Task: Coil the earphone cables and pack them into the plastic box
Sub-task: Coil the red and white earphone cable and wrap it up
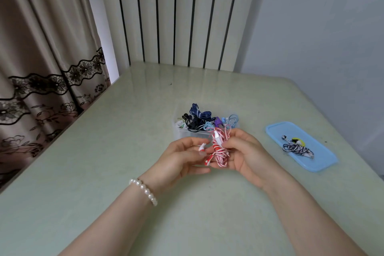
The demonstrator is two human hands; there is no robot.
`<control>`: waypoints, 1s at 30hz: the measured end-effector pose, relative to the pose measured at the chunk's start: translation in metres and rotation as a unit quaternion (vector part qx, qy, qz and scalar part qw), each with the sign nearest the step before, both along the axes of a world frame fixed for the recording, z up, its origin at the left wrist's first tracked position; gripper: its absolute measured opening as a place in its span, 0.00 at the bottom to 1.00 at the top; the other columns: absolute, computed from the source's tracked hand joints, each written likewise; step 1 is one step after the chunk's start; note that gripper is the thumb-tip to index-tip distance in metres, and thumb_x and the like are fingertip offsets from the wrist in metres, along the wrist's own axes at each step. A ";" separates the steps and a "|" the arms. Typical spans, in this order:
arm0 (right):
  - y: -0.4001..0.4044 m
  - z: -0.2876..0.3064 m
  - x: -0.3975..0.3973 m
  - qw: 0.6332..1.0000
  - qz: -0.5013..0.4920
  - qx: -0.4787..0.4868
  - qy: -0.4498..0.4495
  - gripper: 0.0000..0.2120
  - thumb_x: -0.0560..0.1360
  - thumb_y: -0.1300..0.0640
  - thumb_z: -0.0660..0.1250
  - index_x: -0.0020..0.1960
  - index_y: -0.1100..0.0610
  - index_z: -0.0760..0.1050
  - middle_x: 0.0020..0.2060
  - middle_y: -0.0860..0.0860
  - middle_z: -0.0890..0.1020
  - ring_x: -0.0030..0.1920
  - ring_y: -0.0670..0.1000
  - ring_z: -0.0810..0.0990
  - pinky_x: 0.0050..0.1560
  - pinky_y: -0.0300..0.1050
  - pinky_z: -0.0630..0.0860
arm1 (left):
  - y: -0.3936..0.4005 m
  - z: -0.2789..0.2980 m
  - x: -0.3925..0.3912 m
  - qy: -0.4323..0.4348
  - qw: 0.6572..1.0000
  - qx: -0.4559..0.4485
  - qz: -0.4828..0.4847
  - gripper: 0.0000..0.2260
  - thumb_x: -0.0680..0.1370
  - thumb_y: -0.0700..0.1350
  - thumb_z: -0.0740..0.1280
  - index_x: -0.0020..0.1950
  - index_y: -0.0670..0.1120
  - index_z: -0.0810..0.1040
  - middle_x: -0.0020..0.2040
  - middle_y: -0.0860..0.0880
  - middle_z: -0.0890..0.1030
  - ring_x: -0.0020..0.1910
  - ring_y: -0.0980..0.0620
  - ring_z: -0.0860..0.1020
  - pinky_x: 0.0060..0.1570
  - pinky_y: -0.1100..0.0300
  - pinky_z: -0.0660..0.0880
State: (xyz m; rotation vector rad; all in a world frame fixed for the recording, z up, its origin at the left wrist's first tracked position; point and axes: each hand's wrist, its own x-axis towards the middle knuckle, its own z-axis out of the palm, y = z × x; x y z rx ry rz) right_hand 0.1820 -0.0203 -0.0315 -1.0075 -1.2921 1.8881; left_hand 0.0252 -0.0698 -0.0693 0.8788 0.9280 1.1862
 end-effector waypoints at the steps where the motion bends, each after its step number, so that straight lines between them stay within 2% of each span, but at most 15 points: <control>1: 0.000 -0.001 0.001 1.000 -0.003 -0.010 0.012 0.09 0.73 0.72 0.55 0.47 0.61 0.68 0.34 0.61 0.82 0.33 0.57 0.82 0.38 0.56 0.80 | 0.000 -0.001 0.001 0.009 1.000 0.002 -0.001 0.17 0.66 0.35 0.69 0.54 0.41 0.76 0.45 0.44 0.83 0.42 0.46 0.83 0.43 0.55 0.80; 4: 0.000 -0.006 0.004 0.999 -0.001 -0.031 0.033 0.12 0.71 0.74 0.51 0.47 0.61 0.67 0.37 0.62 0.80 0.34 0.59 0.81 0.33 0.54 0.80 | -0.001 -0.004 0.006 0.054 0.998 0.011 0.010 0.14 0.69 0.31 0.70 0.52 0.42 0.77 0.42 0.45 0.83 0.38 0.49 0.83 0.39 0.58 0.80; 8: 0.001 -0.013 0.008 0.999 0.012 -0.031 0.002 0.19 0.69 0.76 0.50 0.54 0.63 0.68 0.39 0.62 0.77 0.35 0.60 0.79 0.35 0.56 0.80 | 0.002 -0.007 0.006 0.089 0.995 0.009 0.047 0.09 0.72 0.30 0.66 0.47 0.41 0.79 0.36 0.47 0.83 0.32 0.52 0.82 0.34 0.62 0.79; 10: 0.002 -0.017 0.011 0.999 0.016 -0.015 -0.032 0.19 0.69 0.76 0.50 0.52 0.61 0.70 0.41 0.60 0.76 0.39 0.58 0.79 0.32 0.53 0.80 | 0.003 -0.008 0.004 0.096 0.994 0.005 0.060 0.08 0.72 0.29 0.66 0.45 0.40 0.80 0.34 0.46 0.82 0.31 0.53 0.81 0.33 0.63 0.79; 12: 0.001 -0.019 0.012 0.998 0.026 -0.006 -0.062 0.15 0.69 0.73 0.54 0.49 0.59 0.72 0.40 0.59 0.76 0.39 0.56 0.79 0.35 0.52 0.79 | 0.003 -0.009 0.004 0.104 0.992 0.004 0.064 0.08 0.72 0.29 0.66 0.44 0.40 0.80 0.32 0.45 0.81 0.30 0.53 0.81 0.32 0.63 0.79; 15: 0.000 -0.019 0.014 0.985 0.028 0.067 -0.154 0.13 0.62 0.62 0.65 0.47 0.56 0.72 0.36 0.56 0.76 0.32 0.51 0.75 0.38 0.48 0.73 | 0.003 -0.009 0.008 0.148 0.987 0.027 0.050 0.08 0.72 0.30 0.67 0.45 0.41 0.81 0.32 0.45 0.80 0.28 0.55 0.78 0.30 0.64 0.77; 17: -0.001 -0.022 0.014 0.971 0.038 0.108 -0.209 0.15 0.66 0.59 0.73 0.50 0.54 0.73 0.37 0.53 0.76 0.35 0.49 0.75 0.41 0.43 0.70 | 0.002 -0.010 0.011 0.190 0.980 0.045 0.040 0.08 0.73 0.32 0.68 0.43 0.45 0.81 0.32 0.45 0.79 0.29 0.55 0.77 0.30 0.64 0.76; 20: -0.004 -0.028 0.014 0.948 0.014 0.203 -0.246 0.12 0.66 0.54 0.74 0.48 0.48 0.76 0.44 0.50 0.79 0.43 0.45 0.78 0.42 0.36 0.73 | 0.002 -0.012 0.013 0.217 0.974 0.055 0.035 0.10 0.74 0.31 0.66 0.43 0.45 0.80 0.32 0.45 0.79 0.30 0.54 0.77 0.30 0.63 0.76; 22: -0.003 -0.032 0.013 0.927 -0.014 0.288 -0.241 0.13 0.64 0.56 0.76 0.45 0.44 0.78 0.46 0.48 0.78 0.47 0.42 0.77 0.47 0.34 0.71 | 0.002 -0.014 0.014 0.210 0.976 0.048 0.039 0.08 0.73 0.30 0.67 0.44 0.43 0.78 0.31 0.46 0.79 0.28 0.54 0.78 0.29 0.62 0.76; 25: -0.004 -0.033 0.013 0.885 -0.040 0.408 -0.220 0.17 0.65 0.58 0.75 0.50 0.43 0.78 0.49 0.45 0.76 0.52 0.38 0.74 0.53 0.27 0.66 | 0.002 -0.014 0.016 0.217 0.974 0.049 0.047 0.06 0.72 0.33 0.69 0.43 0.42 0.76 0.30 0.47 0.79 0.28 0.53 0.78 0.29 0.62 0.76; 28: -0.004 -0.034 0.014 0.816 -0.029 0.526 -0.240 0.16 0.66 0.55 0.70 0.54 0.48 0.80 0.50 0.43 0.76 0.55 0.42 0.72 0.58 0.31 0.66 | 0.001 -0.013 0.017 0.231 0.970 0.059 0.052 0.05 0.72 0.34 0.69 0.42 0.41 0.76 0.30 0.48 0.79 0.29 0.53 0.78 0.30 0.62 0.76; 30: -0.004 -0.035 0.014 0.822 0.012 0.511 -0.250 0.11 0.68 0.53 0.68 0.50 0.49 0.82 0.44 0.42 0.79 0.49 0.44 0.75 0.53 0.36 0.70 | 0.001 -0.014 0.017 0.233 0.969 0.057 0.055 0.05 0.73 0.33 0.69 0.42 0.41 0.76 0.30 0.47 0.80 0.29 0.53 0.78 0.31 0.62 0.77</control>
